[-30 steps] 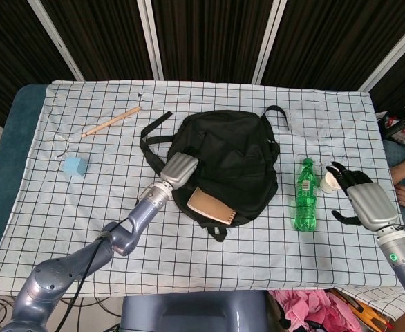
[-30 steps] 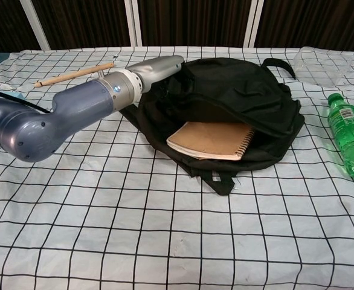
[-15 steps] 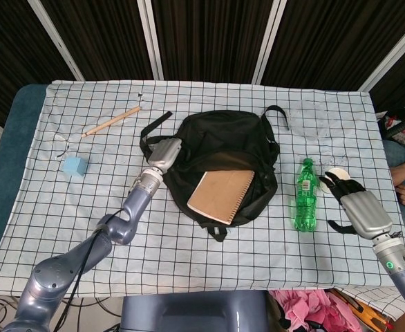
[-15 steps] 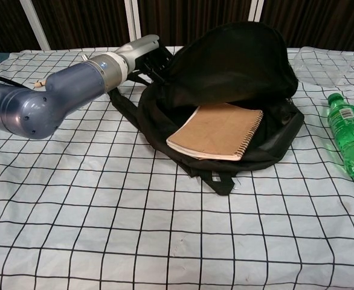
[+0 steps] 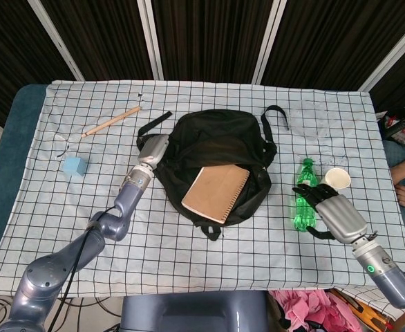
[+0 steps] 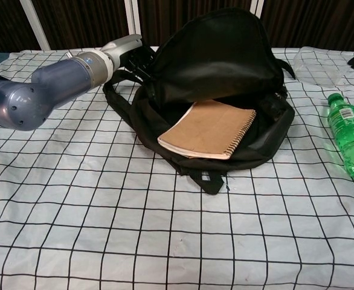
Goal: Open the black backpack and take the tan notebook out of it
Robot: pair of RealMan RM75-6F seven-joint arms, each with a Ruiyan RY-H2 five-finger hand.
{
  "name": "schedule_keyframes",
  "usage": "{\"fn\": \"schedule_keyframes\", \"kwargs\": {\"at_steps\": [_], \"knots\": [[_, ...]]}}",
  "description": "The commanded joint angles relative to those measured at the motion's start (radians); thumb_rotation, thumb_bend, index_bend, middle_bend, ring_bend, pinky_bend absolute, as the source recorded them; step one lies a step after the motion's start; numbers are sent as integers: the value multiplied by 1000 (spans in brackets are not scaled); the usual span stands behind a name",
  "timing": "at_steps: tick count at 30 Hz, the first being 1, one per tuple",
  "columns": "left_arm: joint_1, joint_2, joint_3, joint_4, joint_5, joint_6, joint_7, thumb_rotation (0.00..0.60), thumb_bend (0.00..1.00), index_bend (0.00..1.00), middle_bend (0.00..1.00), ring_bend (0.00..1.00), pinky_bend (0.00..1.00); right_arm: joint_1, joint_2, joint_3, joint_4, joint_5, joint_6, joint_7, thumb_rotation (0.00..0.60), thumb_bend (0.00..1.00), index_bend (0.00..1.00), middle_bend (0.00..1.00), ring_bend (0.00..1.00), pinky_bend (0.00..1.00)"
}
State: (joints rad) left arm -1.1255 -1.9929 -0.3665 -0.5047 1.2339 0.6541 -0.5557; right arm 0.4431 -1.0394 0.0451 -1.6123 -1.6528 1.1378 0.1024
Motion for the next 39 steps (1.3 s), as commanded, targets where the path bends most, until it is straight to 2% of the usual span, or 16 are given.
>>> {"fn": "schedule_keyframes", "kwargs": {"at_steps": [1, 8, 17, 22, 29, 39], "knots": [[-2, -2, 0, -3, 0, -2, -8, 600, 419, 735, 712, 319, 230, 34, -53, 8, 11, -40, 5, -14, 600, 206, 148, 127, 203, 165], [-7, -4, 3, 1, 2, 2, -7, 600, 419, 735, 712, 319, 230, 88, -147, 17, 52, -87, -5, -34, 600, 207, 186, 151, 218, 172], [-12, -2, -4, 2, -14, -9, 12, 600, 418, 735, 712, 319, 230, 172, -390, 30, 217, -65, -90, -152, 600, 206, 192, 151, 215, 172], [-12, -3, -1, 3, -15, -11, 16, 600, 418, 735, 712, 319, 230, 191, -446, 31, 265, -39, -111, -160, 600, 207, 190, 146, 211, 172], [-12, -3, 1, 4, -16, -9, 17, 600, 418, 735, 712, 319, 230, 201, -537, 49, 326, 0, -86, -169, 600, 206, 190, 142, 206, 172], [-12, -5, 3, 2, -14, -1, 25, 600, 418, 735, 713, 319, 230, 212, -612, 45, 382, 14, -60, -180, 600, 206, 190, 142, 205, 173]]}}
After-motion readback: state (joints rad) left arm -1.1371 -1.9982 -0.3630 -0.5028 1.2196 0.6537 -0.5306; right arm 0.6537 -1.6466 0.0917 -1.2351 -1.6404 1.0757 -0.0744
